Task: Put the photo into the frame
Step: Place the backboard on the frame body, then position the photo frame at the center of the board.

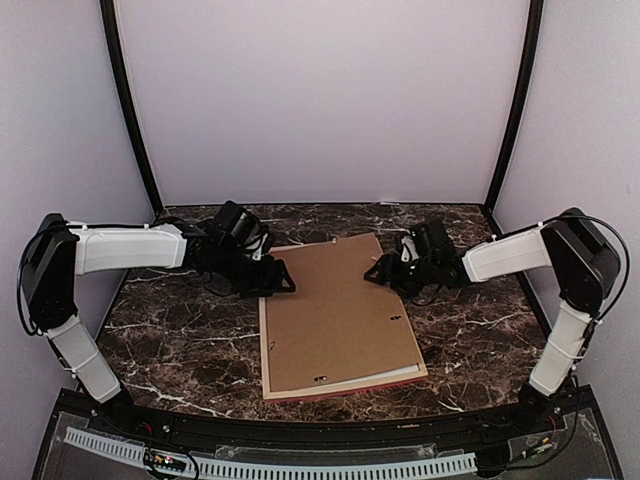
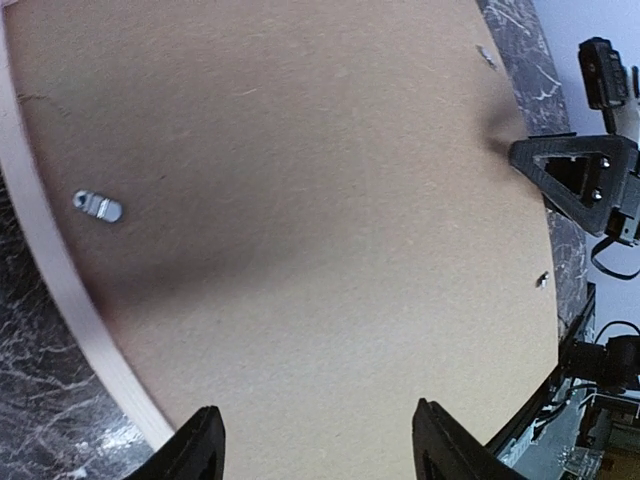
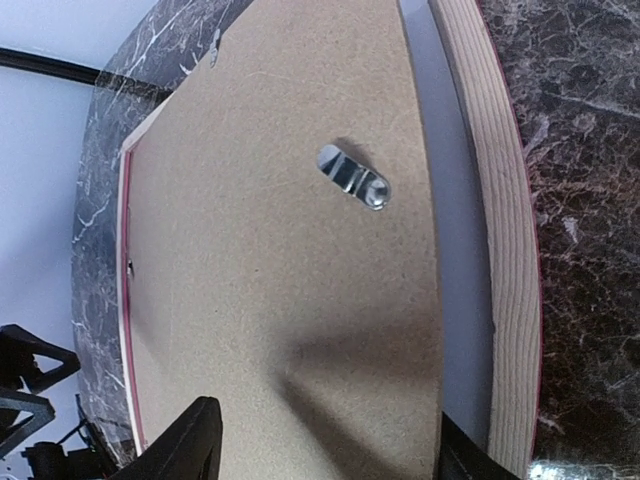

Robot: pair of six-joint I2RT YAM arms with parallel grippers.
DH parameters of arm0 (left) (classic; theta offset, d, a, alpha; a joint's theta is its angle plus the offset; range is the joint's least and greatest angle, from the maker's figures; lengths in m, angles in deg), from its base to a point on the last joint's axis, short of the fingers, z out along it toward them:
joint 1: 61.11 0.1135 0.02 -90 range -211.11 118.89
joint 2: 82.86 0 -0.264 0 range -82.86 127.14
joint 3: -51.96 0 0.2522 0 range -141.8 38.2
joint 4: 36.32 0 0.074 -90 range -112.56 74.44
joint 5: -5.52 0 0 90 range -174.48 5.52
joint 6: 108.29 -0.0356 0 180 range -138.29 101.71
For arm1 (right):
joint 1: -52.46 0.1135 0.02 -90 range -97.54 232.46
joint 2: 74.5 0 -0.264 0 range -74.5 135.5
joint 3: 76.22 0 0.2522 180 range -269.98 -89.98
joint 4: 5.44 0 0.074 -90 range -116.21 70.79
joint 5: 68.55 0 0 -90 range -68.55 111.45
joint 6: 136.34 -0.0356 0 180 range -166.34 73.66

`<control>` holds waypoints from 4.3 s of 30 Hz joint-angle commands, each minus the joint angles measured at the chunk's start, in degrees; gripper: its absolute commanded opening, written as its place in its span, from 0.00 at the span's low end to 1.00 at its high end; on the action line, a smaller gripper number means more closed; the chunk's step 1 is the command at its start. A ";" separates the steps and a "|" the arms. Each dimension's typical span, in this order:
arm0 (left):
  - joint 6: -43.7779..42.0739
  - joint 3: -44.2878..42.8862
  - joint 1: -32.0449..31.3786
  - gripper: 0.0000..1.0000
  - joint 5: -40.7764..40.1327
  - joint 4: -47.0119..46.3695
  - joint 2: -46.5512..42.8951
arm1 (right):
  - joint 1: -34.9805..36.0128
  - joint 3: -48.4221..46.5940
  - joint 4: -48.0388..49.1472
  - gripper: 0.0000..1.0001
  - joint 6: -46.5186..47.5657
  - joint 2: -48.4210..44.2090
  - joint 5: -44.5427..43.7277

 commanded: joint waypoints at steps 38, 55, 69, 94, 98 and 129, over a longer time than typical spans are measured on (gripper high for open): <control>-2.03 -3.57 -6.69 0.66 -0.61 -5.03 11.17 | 1.41 -6.37 -18.63 0.71 9.39 -2.76 -13.40; -2.82 -3.93 -6.68 0.66 -2.23 -2.67 10.14 | 1.35 -7.40 -23.69 0.71 12.27 -4.27 -17.92; -7.03 -6.75 -3.65 0.67 -1.71 -1.70 5.86 | 0.13 -3.05 -21.67 0.56 16.61 -3.39 -13.87; -15.70 -11.26 5.99 0.71 -3.57 4.65 5.29 | -3.47 -9.16 -27.29 0.09 38.29 4.03 -11.43; -17.70 -13.52 7.64 0.74 -3.23 5.65 7.18 | -4.15 -13.55 -29.72 0.07 45.47 7.37 -8.66; -27.80 -47.26 12.69 0.79 -14.28 18.94 36.59 | -5.01 -42.86 -44.86 0.10 62.06 26.87 10.43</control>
